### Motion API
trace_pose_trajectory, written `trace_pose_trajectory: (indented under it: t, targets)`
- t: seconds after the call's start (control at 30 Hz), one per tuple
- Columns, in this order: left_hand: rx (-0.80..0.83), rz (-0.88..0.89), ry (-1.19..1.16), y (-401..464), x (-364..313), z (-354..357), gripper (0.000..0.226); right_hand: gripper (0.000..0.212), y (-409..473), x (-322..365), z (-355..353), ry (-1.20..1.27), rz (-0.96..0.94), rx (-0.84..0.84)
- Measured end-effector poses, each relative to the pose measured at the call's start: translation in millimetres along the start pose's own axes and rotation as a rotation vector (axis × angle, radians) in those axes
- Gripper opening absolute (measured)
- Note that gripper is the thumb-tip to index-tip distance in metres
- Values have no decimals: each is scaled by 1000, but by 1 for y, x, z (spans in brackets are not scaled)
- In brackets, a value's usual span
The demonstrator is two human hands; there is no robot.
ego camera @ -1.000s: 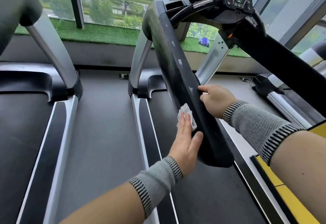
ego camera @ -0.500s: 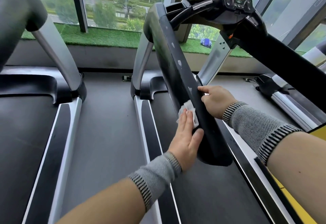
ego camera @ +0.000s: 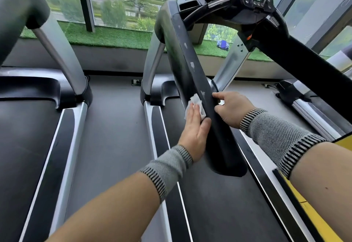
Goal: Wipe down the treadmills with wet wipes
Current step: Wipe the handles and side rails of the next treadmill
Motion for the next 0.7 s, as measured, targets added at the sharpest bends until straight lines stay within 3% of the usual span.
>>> trace_pose_trajectory:
  t: [0.23, 0.47, 0.7]
  targets:
    - [13, 5, -155, -48, 10, 26, 75, 49, 1, -3, 1, -15, -27, 11]
    - [-22, -140, -242, 3, 33, 3, 96, 49, 2, -5, 4, -8, -24, 5]
    - [34, -47, -268, -52, 18, 36, 87, 48, 0, -7, 3, 1, -36, 6]
Point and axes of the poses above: each hand's wrist, its own y-axis towards the middle knuckle, its own z-axis out of the palm, x = y × z, the point moved 9 cm from there along y, towards the middle knuckle, and after that the axes turned 15 degrees about y, right-handed, at the moved point
